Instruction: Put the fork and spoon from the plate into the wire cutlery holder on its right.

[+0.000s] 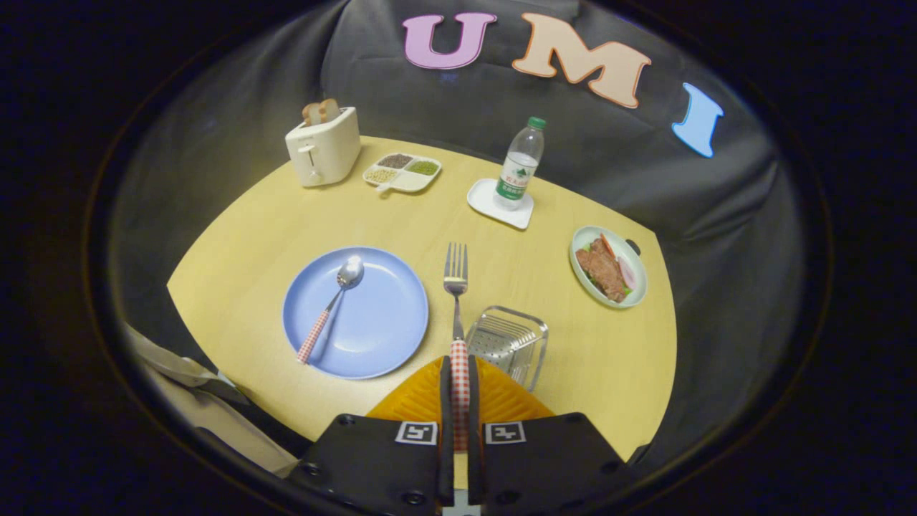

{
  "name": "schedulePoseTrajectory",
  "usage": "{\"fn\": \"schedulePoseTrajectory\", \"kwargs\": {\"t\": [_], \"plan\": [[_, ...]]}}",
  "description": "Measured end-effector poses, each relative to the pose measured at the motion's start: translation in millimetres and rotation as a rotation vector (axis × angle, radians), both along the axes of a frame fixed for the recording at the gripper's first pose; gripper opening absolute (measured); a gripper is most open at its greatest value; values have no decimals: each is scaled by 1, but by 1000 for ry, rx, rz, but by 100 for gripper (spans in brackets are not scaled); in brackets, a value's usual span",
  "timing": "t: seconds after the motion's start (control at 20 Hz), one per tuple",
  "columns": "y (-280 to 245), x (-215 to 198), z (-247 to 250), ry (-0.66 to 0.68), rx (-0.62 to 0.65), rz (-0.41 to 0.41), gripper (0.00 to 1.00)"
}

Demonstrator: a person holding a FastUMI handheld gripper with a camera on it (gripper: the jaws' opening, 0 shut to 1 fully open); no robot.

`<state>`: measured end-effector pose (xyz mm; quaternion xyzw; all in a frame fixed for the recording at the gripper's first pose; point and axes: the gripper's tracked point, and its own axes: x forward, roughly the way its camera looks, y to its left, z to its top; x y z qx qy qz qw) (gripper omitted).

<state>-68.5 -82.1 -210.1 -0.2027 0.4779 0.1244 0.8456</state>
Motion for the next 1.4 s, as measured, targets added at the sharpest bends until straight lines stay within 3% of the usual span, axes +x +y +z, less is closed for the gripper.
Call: {"fn": "schedulePoseTrajectory", "kwargs": {"t": [0.25,0.55,1.4], "plan": [[-36,-4,16,36,-29,30,10],[-68,-7,20,99,-95,129,10],[-79,-14,-22,419,-194,263,10]]}}
